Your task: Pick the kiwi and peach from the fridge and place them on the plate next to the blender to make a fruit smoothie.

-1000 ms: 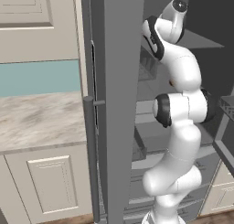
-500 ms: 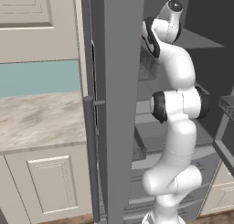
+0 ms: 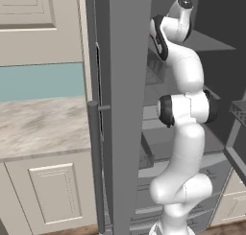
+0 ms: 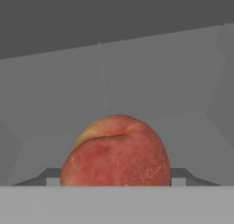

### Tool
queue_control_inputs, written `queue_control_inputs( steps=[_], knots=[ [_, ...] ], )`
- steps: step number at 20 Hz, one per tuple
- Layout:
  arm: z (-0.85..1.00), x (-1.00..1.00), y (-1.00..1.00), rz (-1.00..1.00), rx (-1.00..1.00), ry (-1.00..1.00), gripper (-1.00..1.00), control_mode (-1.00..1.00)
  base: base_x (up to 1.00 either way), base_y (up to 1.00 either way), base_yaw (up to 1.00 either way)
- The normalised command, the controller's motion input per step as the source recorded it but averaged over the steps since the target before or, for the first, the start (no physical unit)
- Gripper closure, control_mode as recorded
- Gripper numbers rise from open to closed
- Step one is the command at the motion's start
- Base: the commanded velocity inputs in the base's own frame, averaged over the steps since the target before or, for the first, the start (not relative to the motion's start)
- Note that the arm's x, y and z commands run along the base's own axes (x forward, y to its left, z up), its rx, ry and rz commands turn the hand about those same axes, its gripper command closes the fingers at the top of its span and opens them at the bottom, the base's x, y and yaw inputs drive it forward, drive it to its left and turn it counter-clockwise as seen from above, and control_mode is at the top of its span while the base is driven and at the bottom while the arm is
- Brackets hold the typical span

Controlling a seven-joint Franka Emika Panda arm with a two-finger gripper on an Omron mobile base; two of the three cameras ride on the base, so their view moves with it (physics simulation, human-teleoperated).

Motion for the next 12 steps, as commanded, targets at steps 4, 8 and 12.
queue_control_inputs(
  steps=[4,8,12],
  knots=[
    [0.0,-0.52,0.0,0.0,0.0,-0.03,1.0,-1.0,0.0,0.0,0.0],
    [-0.03,-0.44,0.0,0.0,0.0,-0.12,1.0,-1.0,0.0,0.0,0.0],
    [-0.13,-0.09,0.0,0.0,0.0,-0.34,1.0,-1.0,0.0,0.0,0.0]
  ],
)
